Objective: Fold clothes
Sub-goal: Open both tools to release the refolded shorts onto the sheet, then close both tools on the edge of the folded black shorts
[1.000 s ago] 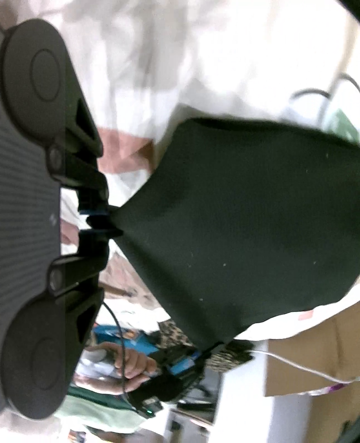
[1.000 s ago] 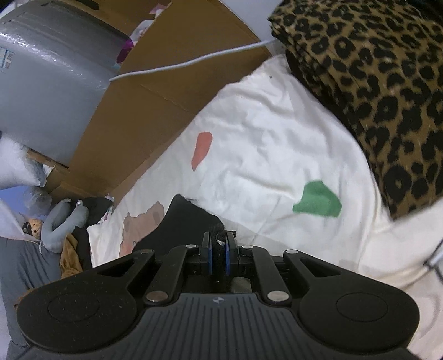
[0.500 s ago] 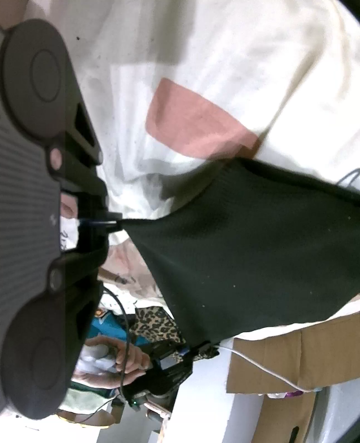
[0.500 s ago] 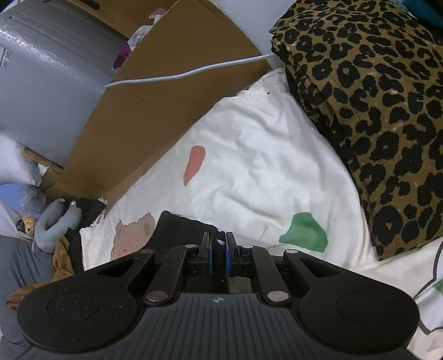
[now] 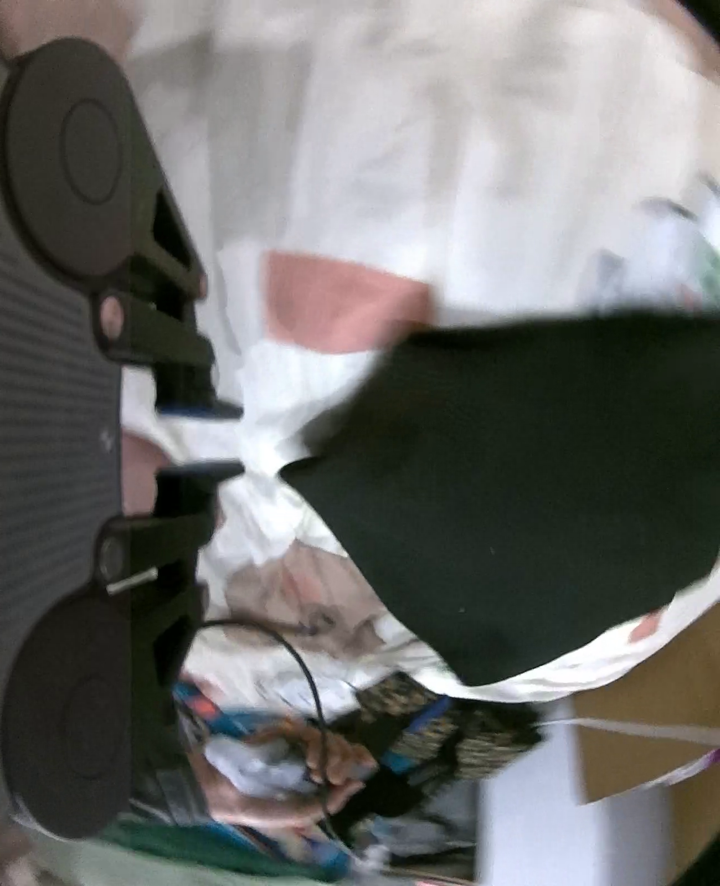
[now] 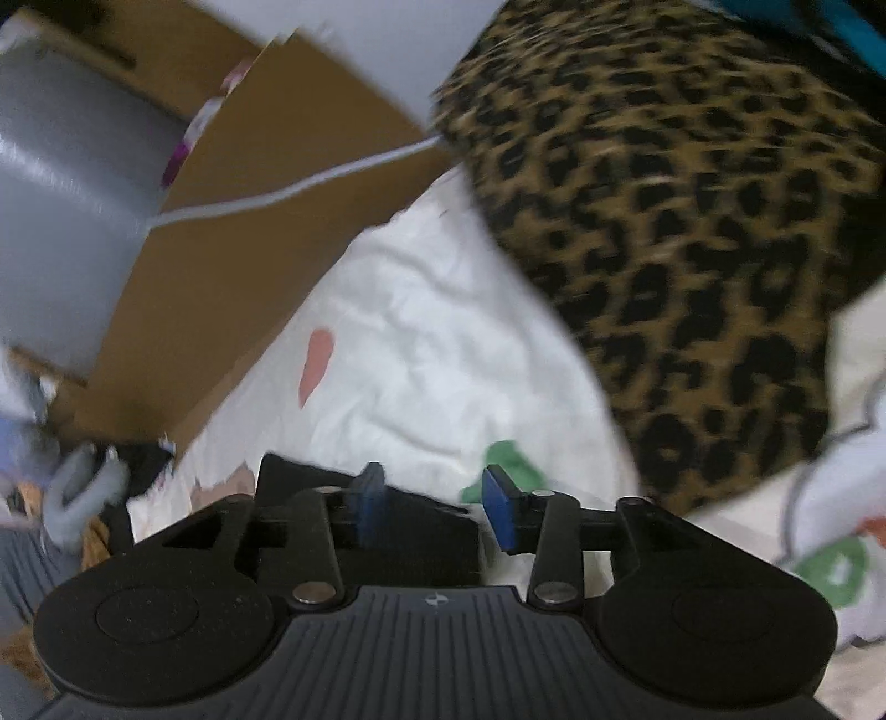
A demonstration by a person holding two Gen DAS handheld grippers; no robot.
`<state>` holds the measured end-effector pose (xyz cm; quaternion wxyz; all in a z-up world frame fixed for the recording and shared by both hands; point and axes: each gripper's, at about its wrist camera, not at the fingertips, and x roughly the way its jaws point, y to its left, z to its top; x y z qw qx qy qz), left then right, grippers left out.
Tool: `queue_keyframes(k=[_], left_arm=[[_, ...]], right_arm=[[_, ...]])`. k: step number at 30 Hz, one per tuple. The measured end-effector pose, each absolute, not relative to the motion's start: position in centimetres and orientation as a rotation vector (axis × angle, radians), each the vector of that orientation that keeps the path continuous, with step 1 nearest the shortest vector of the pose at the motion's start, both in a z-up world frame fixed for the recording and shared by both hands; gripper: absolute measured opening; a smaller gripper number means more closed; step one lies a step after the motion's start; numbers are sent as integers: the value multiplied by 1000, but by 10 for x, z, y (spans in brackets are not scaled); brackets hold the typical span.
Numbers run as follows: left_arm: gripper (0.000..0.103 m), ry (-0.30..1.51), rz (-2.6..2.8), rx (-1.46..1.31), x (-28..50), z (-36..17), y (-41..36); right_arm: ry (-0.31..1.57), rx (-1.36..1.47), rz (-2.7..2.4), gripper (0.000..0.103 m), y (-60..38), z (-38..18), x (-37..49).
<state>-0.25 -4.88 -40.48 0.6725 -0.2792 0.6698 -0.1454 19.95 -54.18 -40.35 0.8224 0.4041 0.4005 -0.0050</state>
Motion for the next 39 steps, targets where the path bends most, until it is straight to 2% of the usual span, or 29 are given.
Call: queue_keyframes(k=[4,8,9,11,12,21,27,39], left_arm=[[33,1477,-400,-392,27,-378,-54],[36,1446,-421,-245,60,-352,-61],[38,1438,-430,-209,69,-345,-65],[52,1422,-453,-126,87,-331,-75],[55,1416,-466,-82,95,-324,-80],[59,1357,-542,97,190,-309,-135],[62,1339,-641,207,224,-313,-167],[62,1230,-635,197,276,-350,-128]], right_arm=[[831,893,-2,46,-547,-405,175],[814,934,22,46,-539,-407,157],[813,945,30,46,-535,-408,154],[817,959,43,46,-526,-411,148],[826,955,46,46,-521,-412,145],[812,926,12,46,-491,-419,127],[836,918,-22,46,-483,-423,123],[862,920,-41,46,-471,-439,114]])
